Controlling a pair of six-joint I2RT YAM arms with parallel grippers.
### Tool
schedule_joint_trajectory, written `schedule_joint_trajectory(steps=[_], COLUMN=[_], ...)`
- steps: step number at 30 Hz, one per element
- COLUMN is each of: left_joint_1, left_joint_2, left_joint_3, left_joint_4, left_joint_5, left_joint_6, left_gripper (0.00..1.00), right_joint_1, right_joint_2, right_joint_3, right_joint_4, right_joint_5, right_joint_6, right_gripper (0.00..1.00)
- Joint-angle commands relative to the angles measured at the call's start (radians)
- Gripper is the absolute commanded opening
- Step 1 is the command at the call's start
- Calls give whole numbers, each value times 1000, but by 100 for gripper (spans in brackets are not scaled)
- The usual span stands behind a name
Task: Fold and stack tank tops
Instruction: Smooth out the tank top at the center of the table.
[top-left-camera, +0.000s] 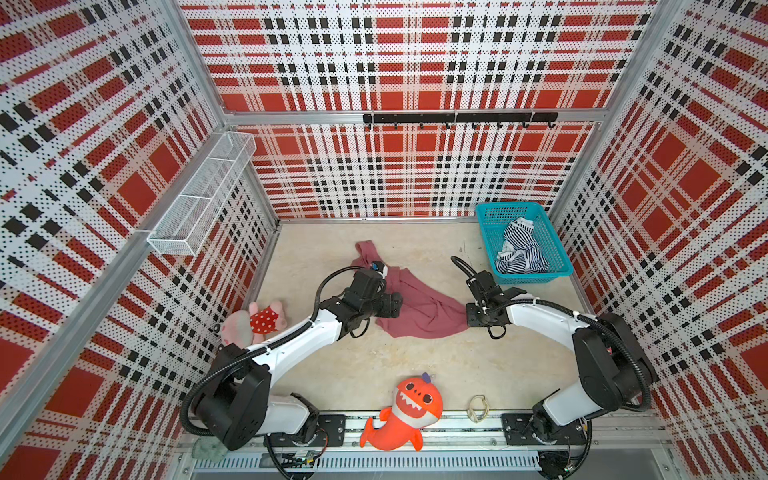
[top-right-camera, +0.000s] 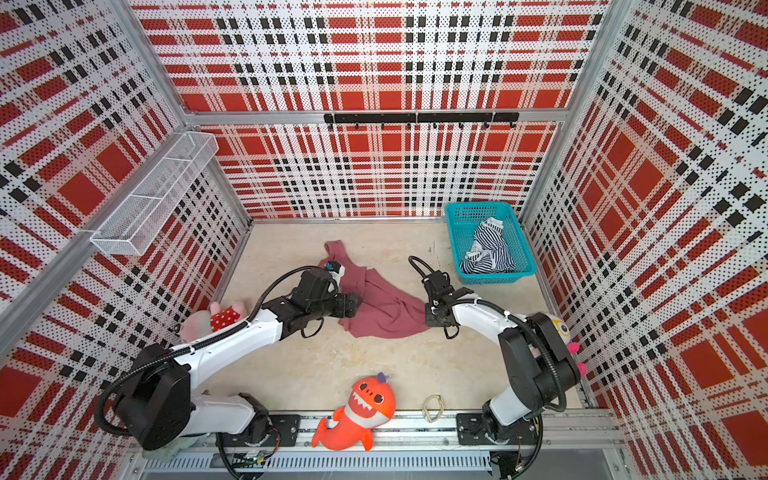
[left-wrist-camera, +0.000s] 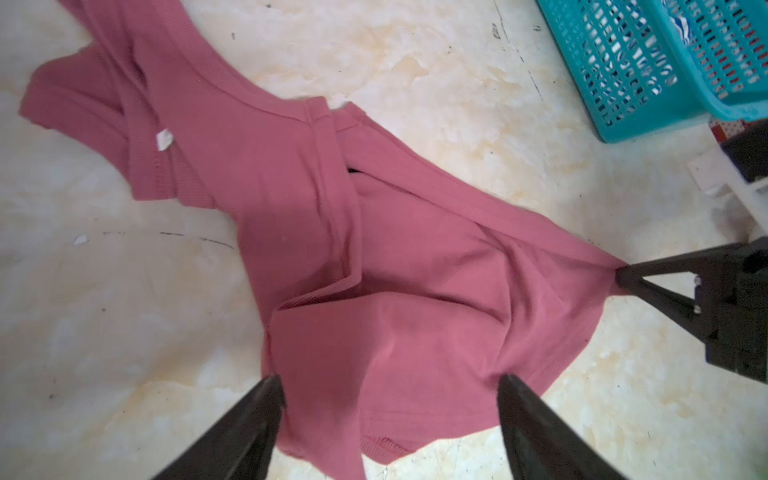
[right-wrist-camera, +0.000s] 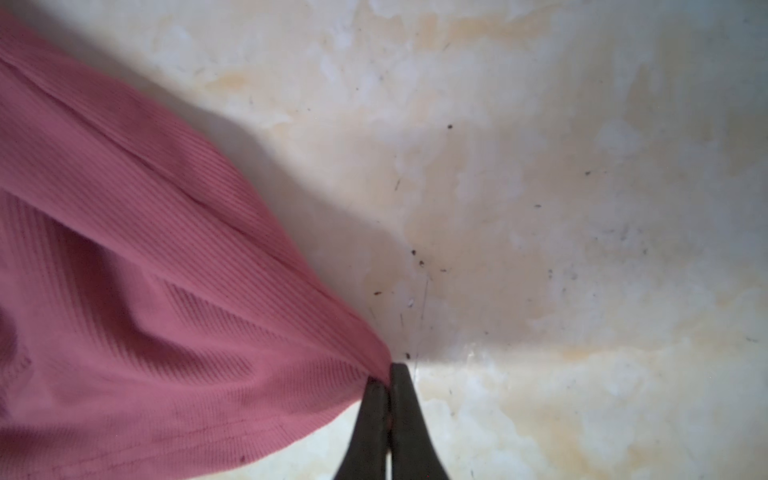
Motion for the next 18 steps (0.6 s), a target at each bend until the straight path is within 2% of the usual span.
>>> schedule_joint_trajectory(steps=[1, 4, 9, 12, 15, 18], left_joint_1=[56, 100, 69, 39, 20, 16], left_joint_2=[-77, -124, -127, -102, -56, -1], left_joint_3=[-77, -170, -261, -282, -294, -289], left_joint_4=[8, 80, 222, 276, 318, 338], left_joint_5=[43, 89, 136, 143, 146, 139], left_joint_6=[-57, -126, -212, -230, -238, -237], left_gripper=[76, 65, 54, 55, 64, 69], right_joint_1=[-20, -20, -20, -20, -20, -20], right_joint_2=[-40, -47, -46, -44, -45, -53], right_joint_3=[-17, -23, -26, -26, -26, -28], right_joint_4=[6, 39, 59, 58, 61, 73], right_joint_5=[-12, -70, -108, -116, -126, -150], right_joint_6=[-8, -16, -11, -12, -10, -7], right_gripper=[0, 0, 0, 0, 0, 0])
